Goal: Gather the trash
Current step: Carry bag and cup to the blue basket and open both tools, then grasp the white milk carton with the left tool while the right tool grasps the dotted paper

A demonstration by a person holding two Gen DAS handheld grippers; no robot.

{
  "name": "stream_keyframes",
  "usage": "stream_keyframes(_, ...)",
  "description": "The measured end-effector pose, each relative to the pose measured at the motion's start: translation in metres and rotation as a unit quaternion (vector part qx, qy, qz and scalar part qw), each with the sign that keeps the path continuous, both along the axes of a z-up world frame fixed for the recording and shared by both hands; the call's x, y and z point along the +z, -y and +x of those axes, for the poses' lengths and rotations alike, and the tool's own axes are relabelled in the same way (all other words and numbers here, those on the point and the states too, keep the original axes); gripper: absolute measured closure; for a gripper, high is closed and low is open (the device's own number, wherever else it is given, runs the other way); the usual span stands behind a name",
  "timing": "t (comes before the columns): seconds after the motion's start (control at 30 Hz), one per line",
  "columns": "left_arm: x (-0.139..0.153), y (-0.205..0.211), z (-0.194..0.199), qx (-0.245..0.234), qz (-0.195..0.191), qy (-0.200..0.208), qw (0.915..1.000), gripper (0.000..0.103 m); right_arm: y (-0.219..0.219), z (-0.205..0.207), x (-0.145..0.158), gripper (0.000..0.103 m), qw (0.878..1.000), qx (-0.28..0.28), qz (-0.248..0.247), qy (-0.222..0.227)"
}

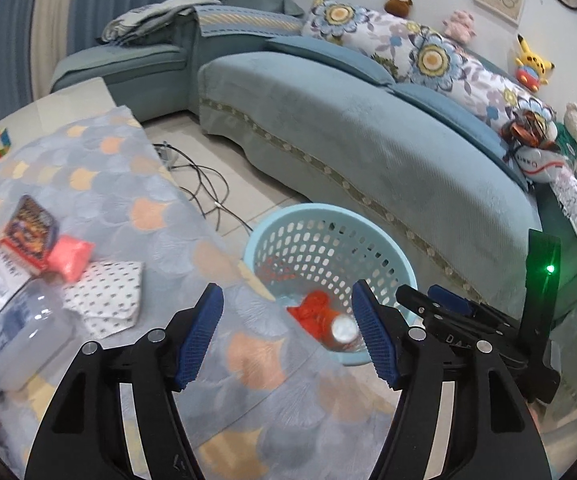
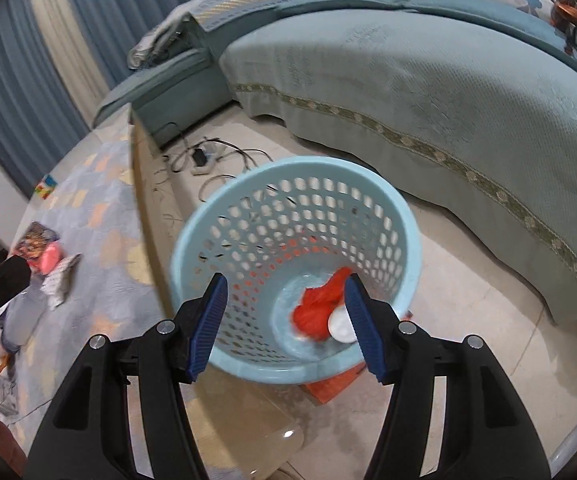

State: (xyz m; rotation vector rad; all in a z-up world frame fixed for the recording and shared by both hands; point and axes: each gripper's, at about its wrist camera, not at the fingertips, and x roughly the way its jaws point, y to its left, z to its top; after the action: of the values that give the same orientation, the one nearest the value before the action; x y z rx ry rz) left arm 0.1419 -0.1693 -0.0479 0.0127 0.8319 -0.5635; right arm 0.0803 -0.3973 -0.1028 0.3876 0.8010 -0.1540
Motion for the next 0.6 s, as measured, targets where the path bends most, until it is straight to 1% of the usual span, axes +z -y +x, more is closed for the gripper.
stream_keyframes(0.1, 0.013, -0.020, -0.012, 0.019, -0.006, 0.014, 0.9997, 0.038, -0.021, -0.004, 0.019, 0.046, 0.999, 0.029, -0.013, 0.023)
stream_keyframes(0.2, 0.029, -0.043, -0.026, 0.046, -0.012, 0.028, 0.9985, 0.038, -0.046, -0.009, 0.037, 0.046, 0.997, 0.063, -0.017, 0.050)
stream_keyframes(0.33, 0.047, -0.088, -0.044, 0.099, -0.025, 0.042, 0.9939, 0.038, -0.090, -0.014, 0.055, 0.046, 0.990, 0.113, -0.030, 0.079)
stream_keyframes(0.43, 0.055, -0.124, -0.059, 0.150, -0.021, 0.052, 0.9871, 0.038, -0.120, -0.015, 0.060, 0.046, 0.985, 0.145, -0.027, 0.088)
stream_keyframes(0.53, 0.056, -0.163, -0.077, 0.212, -0.006, 0.057, 0.9756, 0.034, -0.154, -0.016, 0.057, 0.046, 0.979, 0.178, -0.028, 0.093)
stream_keyframes(0.57, 0.056, -0.176, -0.083, 0.232, -0.005, 0.056, 0.9710, 0.032, -0.167, -0.016, 0.054, 0.046, 0.977, 0.193, -0.023, 0.092)
stream_keyframes(0.6, 0.054, -0.192, -0.090, 0.258, -0.005, 0.053, 0.9646, 0.031, -0.174, -0.016, 0.051, 0.046, 0.975, 0.201, -0.021, 0.092)
